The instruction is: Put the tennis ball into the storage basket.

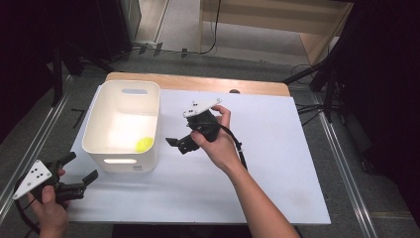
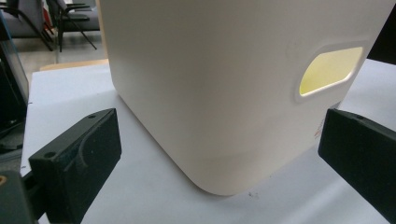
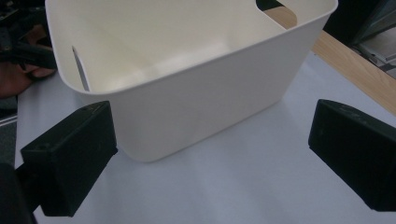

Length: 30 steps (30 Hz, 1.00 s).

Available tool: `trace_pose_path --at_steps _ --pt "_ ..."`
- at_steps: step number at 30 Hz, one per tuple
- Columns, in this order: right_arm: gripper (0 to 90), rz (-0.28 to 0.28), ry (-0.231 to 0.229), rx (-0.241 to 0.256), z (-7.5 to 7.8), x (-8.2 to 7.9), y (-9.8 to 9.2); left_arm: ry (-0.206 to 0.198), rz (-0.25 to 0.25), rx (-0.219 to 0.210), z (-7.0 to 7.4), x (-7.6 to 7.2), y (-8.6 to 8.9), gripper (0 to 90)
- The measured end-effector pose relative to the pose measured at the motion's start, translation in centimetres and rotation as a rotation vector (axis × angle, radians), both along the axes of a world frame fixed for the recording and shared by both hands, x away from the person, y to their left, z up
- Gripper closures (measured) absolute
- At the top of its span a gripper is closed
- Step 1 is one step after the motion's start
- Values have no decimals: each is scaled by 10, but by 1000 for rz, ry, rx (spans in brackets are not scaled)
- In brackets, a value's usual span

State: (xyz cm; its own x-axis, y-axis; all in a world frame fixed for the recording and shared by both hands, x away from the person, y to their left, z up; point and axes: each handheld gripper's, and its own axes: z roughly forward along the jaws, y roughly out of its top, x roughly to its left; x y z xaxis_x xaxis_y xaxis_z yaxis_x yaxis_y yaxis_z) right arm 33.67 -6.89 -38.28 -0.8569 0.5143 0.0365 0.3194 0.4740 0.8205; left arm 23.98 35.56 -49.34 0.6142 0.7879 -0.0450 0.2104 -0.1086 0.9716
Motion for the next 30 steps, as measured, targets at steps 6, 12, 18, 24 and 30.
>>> trace_pose_path --at_steps 6,12,18,24,30 --pt "0 -32 -3 -1 -10 -5 -17 1 0 0 0 0 0 0" --pt "0 -63 6 10 -19 -10 -32 1 1 1 0 0 0 0" --pt "0 -93 12 9 -32 -19 -50 2 0 4 0 0 0 0" --pt "0 -128 14 27 -44 -26 -68 1 1 5 0 0 0 0" --pt "0 -162 14 39 -53 -32 -84 2 2 6 0 0 0 0"
